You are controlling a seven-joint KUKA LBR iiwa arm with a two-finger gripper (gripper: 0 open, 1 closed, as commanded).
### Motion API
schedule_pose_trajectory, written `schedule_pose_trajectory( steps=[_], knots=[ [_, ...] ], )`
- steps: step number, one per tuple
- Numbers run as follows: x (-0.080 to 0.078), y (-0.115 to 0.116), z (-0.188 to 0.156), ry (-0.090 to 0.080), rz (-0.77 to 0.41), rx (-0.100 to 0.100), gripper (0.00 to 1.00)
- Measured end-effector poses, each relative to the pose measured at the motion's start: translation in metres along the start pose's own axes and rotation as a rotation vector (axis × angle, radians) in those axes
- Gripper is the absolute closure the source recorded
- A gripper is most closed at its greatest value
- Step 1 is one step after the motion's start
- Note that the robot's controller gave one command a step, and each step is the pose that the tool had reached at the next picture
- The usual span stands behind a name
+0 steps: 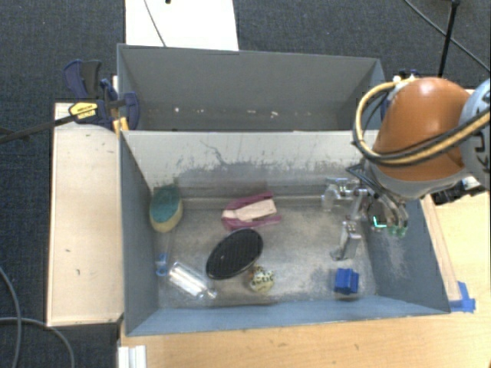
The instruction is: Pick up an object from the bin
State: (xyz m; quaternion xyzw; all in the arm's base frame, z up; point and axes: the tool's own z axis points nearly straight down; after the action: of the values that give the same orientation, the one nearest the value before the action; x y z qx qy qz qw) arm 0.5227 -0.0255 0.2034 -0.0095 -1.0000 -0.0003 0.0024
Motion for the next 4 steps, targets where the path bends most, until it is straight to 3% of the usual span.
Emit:
schedule_pose_trajectory(
  steps=[1, 2, 3, 4],
  knots=[
    [0.037, -0.053, 0.133, -0.011, -0.177, 0.001, 0.0],
    [0.04, -0.079, 0.102, -0.01, -0.256, 0.003, 0.0],
    [0.036, -0.076, 0.101, -0.01, -0.639, 0.003, 0.0],
    [0.023, -0.065, 0.134, -0.006, -0.876, 0.002, 0.0]
  ],
)
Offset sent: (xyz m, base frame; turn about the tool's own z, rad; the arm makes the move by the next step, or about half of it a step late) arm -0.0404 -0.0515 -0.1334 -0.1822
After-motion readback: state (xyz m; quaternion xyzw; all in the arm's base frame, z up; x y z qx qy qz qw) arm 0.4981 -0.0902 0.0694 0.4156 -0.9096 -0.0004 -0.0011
